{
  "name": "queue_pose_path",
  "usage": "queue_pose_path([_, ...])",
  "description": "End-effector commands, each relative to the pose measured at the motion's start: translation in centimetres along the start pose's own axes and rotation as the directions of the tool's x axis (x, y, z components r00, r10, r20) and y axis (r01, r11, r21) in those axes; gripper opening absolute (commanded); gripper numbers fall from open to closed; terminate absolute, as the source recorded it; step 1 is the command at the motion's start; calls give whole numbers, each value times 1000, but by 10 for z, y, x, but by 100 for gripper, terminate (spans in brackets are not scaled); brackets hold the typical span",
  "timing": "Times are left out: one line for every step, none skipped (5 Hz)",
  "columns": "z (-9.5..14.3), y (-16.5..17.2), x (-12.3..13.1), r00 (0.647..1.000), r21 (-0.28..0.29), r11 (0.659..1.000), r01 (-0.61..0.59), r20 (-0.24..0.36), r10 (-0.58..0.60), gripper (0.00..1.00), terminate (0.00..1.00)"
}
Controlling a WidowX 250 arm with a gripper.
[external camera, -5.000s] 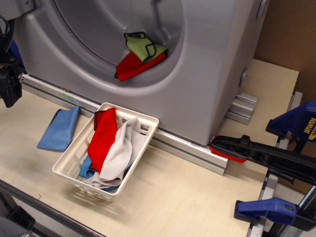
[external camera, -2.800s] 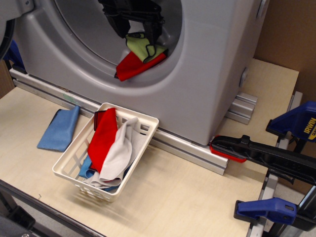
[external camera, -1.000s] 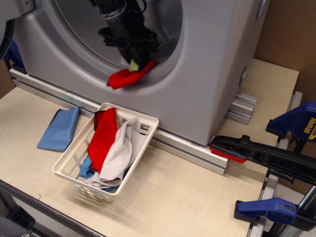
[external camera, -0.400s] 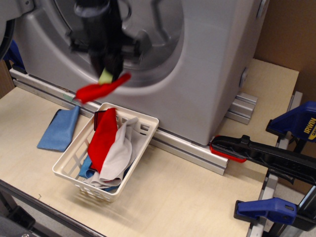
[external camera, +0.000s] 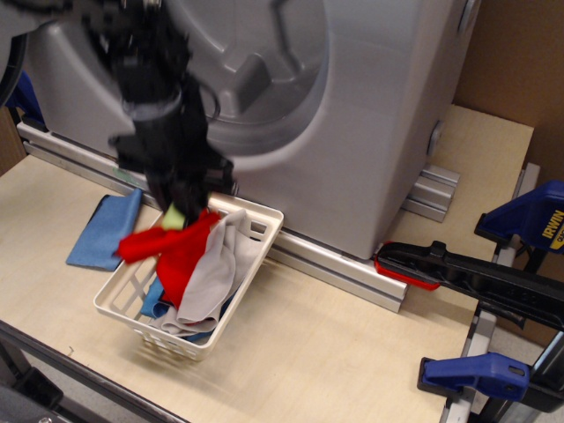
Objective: Take clothes out of laundry machine
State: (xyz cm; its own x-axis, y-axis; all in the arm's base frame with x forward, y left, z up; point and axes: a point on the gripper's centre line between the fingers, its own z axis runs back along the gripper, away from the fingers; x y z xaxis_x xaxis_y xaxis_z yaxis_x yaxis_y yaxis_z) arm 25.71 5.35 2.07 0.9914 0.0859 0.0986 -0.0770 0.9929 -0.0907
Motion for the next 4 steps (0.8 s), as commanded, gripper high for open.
queue_pose_path([-19, -2, 6, 999, -9, 999, 46, -9, -46, 0, 0])
queue_pose_path([-6, 1, 5, 999, -9, 1000, -18, 46, 19, 100, 0])
queue_pose_path([8, 0, 6, 1000, 43, 999, 3, 8, -3, 100, 0])
queue_pose_path([24, 2, 3, 1000, 77, 997, -20, 13, 19, 100, 0])
